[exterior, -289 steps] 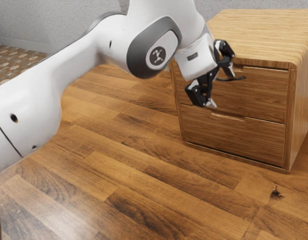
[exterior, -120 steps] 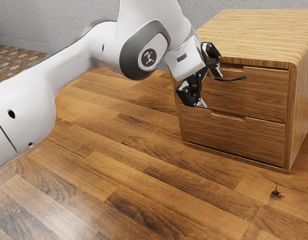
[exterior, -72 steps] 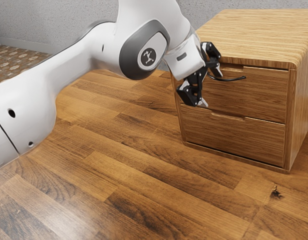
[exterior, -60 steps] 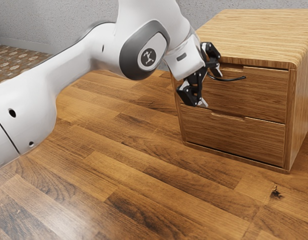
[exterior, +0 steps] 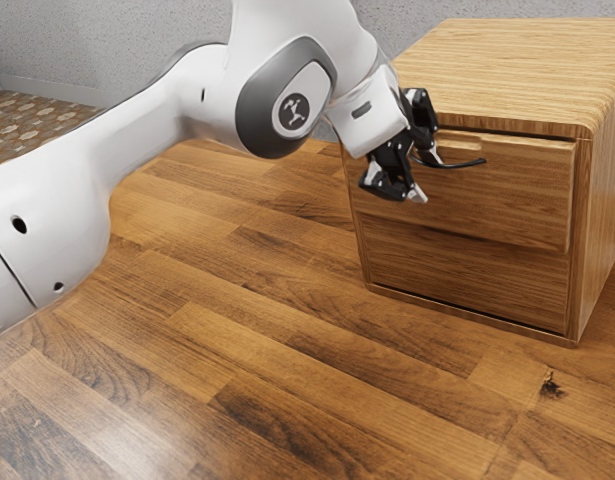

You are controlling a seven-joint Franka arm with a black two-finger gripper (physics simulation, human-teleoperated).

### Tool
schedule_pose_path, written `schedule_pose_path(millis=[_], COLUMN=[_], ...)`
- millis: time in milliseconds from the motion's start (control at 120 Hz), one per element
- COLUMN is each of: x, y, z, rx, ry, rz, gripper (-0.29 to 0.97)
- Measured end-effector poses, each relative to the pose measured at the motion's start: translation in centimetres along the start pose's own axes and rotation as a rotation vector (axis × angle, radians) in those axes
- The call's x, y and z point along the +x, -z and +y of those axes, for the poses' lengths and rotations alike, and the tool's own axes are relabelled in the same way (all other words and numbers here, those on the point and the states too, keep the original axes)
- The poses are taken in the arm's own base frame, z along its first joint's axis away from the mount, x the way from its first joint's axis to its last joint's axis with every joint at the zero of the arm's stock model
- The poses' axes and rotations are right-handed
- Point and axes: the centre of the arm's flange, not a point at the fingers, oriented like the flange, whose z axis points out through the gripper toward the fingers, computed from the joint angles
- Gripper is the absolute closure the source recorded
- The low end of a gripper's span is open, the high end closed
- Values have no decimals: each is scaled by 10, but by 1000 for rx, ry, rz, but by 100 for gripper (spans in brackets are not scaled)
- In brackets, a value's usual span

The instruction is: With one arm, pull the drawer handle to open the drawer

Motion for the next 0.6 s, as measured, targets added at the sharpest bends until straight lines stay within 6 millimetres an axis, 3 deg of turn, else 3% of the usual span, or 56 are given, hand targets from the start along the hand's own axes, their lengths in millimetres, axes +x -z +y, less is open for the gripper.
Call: schedule_pose_path(millis=[200, 500, 600], x=[2, 5, 7], y=[1, 8, 14], z=[4, 13, 15], rx=[-9, -17, -15], ry=[-3, -2, -2], rz=[-1, 6, 10], gripper=[46, 75, 78])
